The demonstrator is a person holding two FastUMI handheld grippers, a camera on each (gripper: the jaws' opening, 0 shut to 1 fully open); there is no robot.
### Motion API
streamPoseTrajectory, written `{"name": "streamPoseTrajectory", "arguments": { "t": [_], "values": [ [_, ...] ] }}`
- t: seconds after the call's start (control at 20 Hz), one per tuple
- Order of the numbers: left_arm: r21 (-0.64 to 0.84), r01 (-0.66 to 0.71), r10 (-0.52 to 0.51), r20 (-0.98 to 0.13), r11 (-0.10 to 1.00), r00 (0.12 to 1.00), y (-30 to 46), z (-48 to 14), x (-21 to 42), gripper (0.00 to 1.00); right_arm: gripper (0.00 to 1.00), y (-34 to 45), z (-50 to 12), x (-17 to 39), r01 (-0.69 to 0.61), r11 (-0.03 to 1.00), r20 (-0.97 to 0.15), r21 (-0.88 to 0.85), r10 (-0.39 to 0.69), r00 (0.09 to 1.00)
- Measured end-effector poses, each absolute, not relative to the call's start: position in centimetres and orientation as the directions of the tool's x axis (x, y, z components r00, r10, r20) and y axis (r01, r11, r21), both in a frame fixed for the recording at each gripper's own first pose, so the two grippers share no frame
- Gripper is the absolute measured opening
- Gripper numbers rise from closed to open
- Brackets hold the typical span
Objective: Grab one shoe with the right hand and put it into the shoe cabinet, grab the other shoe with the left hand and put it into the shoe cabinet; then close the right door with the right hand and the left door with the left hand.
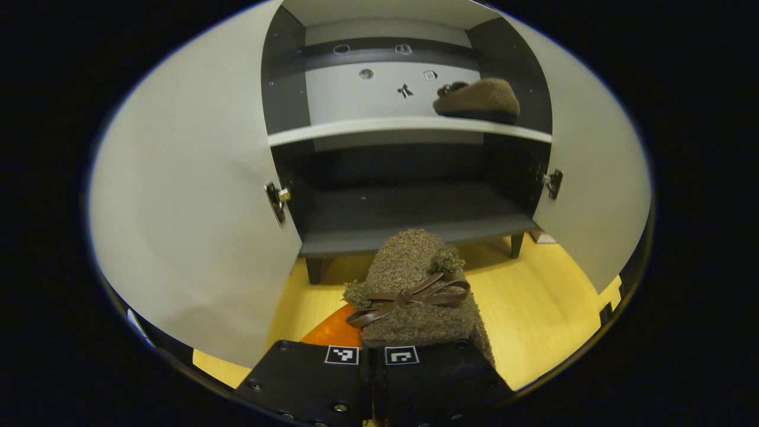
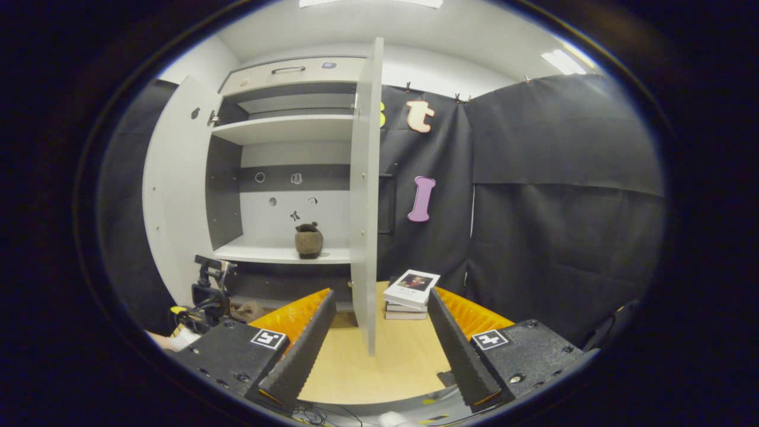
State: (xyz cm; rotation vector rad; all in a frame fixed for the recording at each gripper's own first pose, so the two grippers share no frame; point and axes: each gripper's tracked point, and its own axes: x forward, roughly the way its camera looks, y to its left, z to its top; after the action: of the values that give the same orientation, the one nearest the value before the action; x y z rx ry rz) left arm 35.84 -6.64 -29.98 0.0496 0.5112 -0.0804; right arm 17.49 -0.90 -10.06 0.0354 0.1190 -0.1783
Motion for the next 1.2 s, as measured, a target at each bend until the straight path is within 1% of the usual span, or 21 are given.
{"name": "streamPoseTrajectory", "arguments": {
  "t": [0.35,0.5,0.6,0.9,1.05,1.2],
  "values": [
    [0.003,0.071,-0.066,-0.342,0.997,0.937,-6.8,-16.5,42.3,0.02,0.99,-0.3,-10.1,18.4,0.145,0.986,-0.126,0.084,-0.134,0.983],
    [0.020,0.050,-0.042,-0.284,0.999,0.958,-6.7,-12.3,45.8,0.02,0.99,-0.9,-9.7,18.9,0.151,0.984,-0.114,0.089,-0.140,0.983],
    [0.009,0.041,-0.037,-0.280,0.999,0.959,-7.0,-10.7,48.1,0.02,1.00,-1.3,-9.5,19.0,0.154,0.984,-0.110,0.092,-0.144,0.983],
    [0.001,0.001,-0.001,-0.327,1.000,0.945,-6.5,-10.3,55.8,0.02,0.99,-2.8,-9.1,19.6,0.180,0.979,-0.117,0.092,-0.168,0.979],
    [-0.059,-0.024,-0.002,-0.405,0.998,0.914,-7.0,-11.1,59.4,0.02,0.99,-3.3,-9.5,20.1,0.184,0.978,-0.134,0.096,-0.171,0.976],
    [-0.007,-0.043,0.035,-0.461,0.999,0.887,-6.6,-13.0,62.2,0.02,0.99,-3.8,-9.9,20.5,0.193,0.977,-0.154,0.094,-0.177,0.972]
  ]
}}
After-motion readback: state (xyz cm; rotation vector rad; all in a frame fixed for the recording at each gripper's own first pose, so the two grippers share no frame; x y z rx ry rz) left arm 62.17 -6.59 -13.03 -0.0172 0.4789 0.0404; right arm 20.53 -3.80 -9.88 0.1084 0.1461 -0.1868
